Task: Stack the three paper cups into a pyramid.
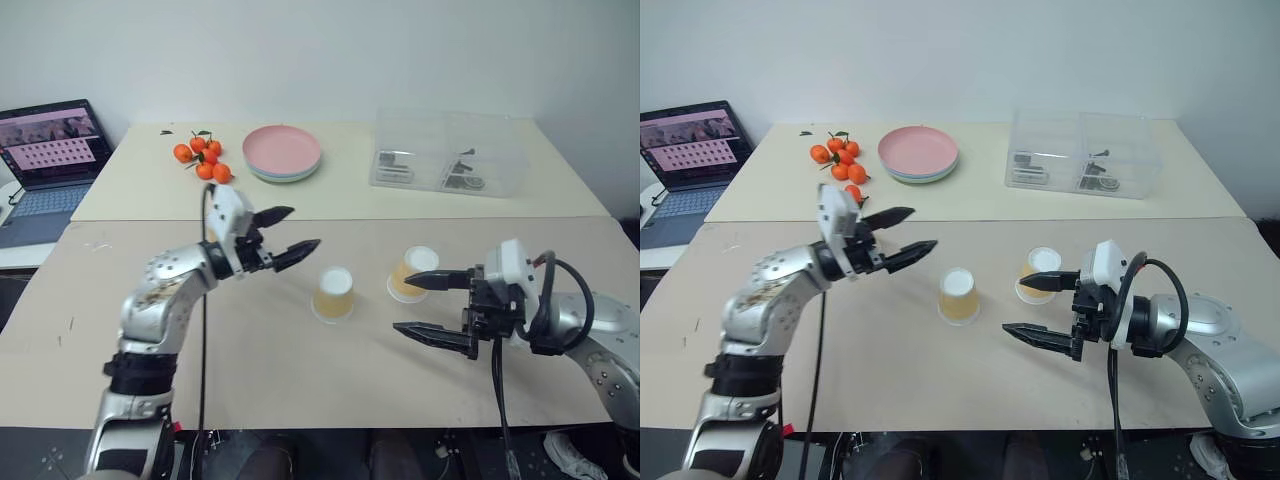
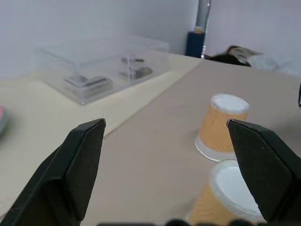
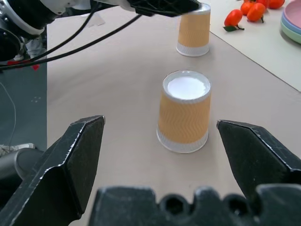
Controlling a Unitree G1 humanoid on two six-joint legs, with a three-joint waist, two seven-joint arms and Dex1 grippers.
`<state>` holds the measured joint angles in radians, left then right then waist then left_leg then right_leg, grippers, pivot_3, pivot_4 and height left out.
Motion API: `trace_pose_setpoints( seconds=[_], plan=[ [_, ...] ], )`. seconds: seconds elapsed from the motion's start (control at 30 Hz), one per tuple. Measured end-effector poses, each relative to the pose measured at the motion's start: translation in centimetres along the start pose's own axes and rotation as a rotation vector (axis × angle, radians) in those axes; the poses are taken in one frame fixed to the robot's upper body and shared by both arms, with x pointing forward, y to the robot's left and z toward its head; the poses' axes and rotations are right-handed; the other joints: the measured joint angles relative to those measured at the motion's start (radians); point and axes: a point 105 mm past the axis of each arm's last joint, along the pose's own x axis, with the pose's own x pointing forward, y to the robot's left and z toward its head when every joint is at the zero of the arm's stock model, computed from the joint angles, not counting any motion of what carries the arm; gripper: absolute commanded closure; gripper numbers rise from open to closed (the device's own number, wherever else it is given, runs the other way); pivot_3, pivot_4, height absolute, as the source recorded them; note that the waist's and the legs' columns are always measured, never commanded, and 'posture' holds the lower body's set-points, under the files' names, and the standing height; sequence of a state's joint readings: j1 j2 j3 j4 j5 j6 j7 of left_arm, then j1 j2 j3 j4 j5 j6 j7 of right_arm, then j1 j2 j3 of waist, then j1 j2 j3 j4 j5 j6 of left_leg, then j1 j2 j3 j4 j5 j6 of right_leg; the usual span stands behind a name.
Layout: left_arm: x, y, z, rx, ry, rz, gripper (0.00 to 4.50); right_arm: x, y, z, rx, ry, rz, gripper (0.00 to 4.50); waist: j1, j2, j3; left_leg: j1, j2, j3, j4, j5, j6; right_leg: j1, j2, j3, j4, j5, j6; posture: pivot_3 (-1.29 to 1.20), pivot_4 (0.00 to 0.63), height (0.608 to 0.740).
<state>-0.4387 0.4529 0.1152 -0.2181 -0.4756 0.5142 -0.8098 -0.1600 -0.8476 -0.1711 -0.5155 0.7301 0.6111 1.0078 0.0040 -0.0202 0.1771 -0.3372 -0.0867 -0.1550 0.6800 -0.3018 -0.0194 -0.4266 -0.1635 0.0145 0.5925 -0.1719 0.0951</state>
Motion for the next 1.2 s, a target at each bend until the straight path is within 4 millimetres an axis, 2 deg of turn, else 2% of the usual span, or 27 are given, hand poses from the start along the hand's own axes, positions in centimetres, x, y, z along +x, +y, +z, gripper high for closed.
trace_pose_setpoints(
  seconds=[0.2, 0.3, 0.37, 0.53, 0.7, 0.9, 1.2],
  plan=[
    [-2.9, 1.4, 0.1, -0.065, -0.006, 0.192, 0.10, 0.6, -0.4, 0.7, -0.018, -0.020, 0.042, 0.00, 0.002, 0.000, 0.000, 0.000, 0.000, 0.000, 0.000, 0.000, -0.001, 0.000, 0.000, 0.000, 0.000, 0.000, 0.000, 0.00, 0.150, 0.728],
    [-4.5, 2.5, -1.3, -0.086, 0.030, 0.313, 0.10, 1.1, -0.4, 0.7, -0.015, -0.029, 0.064, 0.00, 0.000, 0.000, 0.000, 0.000, 0.000, 0.000, 0.000, 0.000, -0.001, 0.000, 0.000, 0.000, 0.000, 0.002, -0.003, 0.00, 0.150, 0.728],
    [-5.9, 3.9, -2.2, -0.082, 0.052, 0.444, 0.10, 1.7, -0.8, 1.5, -0.041, -0.064, 0.062, 0.00, 0.000, 0.000, 0.000, 0.000, 0.000, 0.000, 0.000, 0.001, -0.001, 0.000, 0.000, 0.000, 0.000, 0.003, -0.004, 0.00, 0.150, 0.728],
    [-7.8, 6.3, -3.7, -0.052, 0.097, 0.635, 0.10, 3.1, -1.1, 3.8, -0.104, -0.142, 0.070, 0.00, 0.006, 0.000, 0.000, 0.000, 0.000, 0.000, 0.000, 0.001, -0.001, 0.000, 0.000, 0.000, 0.000, 0.003, -0.005, 0.00, 0.150, 0.728],
    [-8.3, 7.0, -5.1, -0.065, 0.128, 0.684, 0.10, 3.6, -0.9, 5.0, -0.138, -0.173, 0.093, 0.00, 0.008, -0.001, 0.000, 0.000, 0.000, 0.000, 0.000, 0.001, -0.001, -0.001, 0.000, -0.001, 0.000, 0.004, -0.007, 0.00, 0.150, 0.728],
    [-7.6, 8.2, -4.5, -0.057, 0.098, 0.692, 0.10, 3.4, -0.8, 4.7, -0.130, -0.159, 0.096, 0.00, 0.007, -0.001, 0.000, 0.000, 0.000, 0.000, 0.000, 0.000, -0.001, -0.001, 0.000, -0.001, 0.000, 0.004, -0.007, 0.00, 0.150, 0.728],
    [-7.0, 9.8, -5.6, -0.076, 0.142, 0.687, 0.10, 3.4, -0.5, 4.4, -0.127, -0.158, 0.096, 0.00, 0.002, -0.001, 0.000, 0.000, 0.000, 0.000, 0.000, 0.000, -0.001, -0.001, 0.000, 0.000, 0.000, 0.004, -0.007, 0.00, 0.150, 0.728]
  ],
)
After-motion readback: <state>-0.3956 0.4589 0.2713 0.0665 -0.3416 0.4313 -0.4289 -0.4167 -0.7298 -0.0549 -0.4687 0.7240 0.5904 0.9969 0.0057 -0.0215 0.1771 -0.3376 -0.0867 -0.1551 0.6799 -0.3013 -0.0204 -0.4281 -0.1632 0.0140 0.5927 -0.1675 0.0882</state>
